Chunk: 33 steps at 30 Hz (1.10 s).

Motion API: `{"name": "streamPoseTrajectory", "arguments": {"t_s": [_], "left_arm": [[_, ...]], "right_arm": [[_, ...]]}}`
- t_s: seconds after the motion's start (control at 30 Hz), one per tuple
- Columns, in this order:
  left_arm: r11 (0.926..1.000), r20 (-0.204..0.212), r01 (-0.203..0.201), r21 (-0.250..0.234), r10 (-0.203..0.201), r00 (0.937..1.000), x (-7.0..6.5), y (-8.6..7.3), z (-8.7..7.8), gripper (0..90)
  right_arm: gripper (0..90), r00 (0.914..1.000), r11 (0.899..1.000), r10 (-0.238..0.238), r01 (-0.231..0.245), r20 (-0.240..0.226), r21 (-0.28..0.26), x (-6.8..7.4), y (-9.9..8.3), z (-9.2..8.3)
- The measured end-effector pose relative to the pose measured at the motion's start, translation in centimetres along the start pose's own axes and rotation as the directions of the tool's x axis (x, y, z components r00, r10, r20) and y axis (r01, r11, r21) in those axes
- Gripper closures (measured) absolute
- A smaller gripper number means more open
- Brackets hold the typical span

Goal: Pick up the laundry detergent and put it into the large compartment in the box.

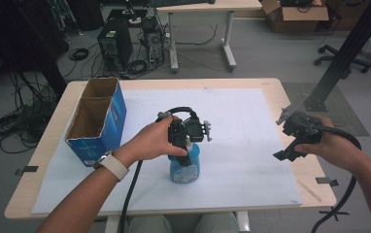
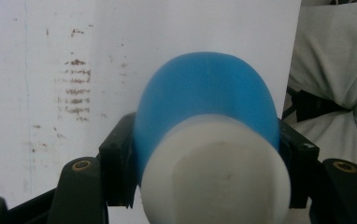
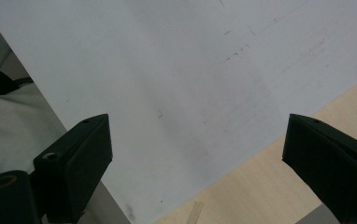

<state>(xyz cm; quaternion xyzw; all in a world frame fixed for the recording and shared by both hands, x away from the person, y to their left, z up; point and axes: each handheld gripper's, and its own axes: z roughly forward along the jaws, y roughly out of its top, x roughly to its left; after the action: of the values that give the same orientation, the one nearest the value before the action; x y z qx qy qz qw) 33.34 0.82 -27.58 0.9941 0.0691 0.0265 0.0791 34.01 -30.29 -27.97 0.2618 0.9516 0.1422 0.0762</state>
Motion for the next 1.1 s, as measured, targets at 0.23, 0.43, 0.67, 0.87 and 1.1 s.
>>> {"name": "streamPoseTrajectory", "arguments": {"t_s": [0.23, 0.43, 0.67, 0.87, 1.1], "left_arm": [[0.9984, -0.015, 0.056, -0.004, -0.056, 0.9983, 0.0, 0.0, -2.2, 37.4], [0.9911, -0.032, 0.129, -0.032, -0.13, 0.991, 0.0, -0.2, -5.1, 37.4], [0.9701, -0.047, 0.236, -0.055, -0.239, 0.9699, 0.0, -0.6, -8.4, 37.4], [0.9478, -0.071, 0.316, -0.045, -0.318, 0.9453, 0.5, -0.7, -10.9, 37.4], [0.8966, -0.094, 0.44, -0.049, -0.443, 0.8917, 1.4, -1.1, -14.2, 37.5]], "right_arm": [[8.5, 1.0, 1.0, -0.001, 0.001, 0.002, -0.003, 0.1, -0.1, -0.1], [8.5, 1.0, 1.0, -0.003, 0.003, 0.002, -0.008, 0.3, -0.2, -0.2], [8.5, 1.0, 1.0, -0.006, 0.006, 0.004, -0.009, 0.6, -0.4, -0.5], [8.5, 0.9999, 1.0, -0.011, 0.011, 0.007, -0.015, 0.8, -0.4, -0.8], [8.5, 0.9999, 1.0, -0.015, 0.015, 0.008, -0.018, 0.9, -0.4, -1.0]]}}
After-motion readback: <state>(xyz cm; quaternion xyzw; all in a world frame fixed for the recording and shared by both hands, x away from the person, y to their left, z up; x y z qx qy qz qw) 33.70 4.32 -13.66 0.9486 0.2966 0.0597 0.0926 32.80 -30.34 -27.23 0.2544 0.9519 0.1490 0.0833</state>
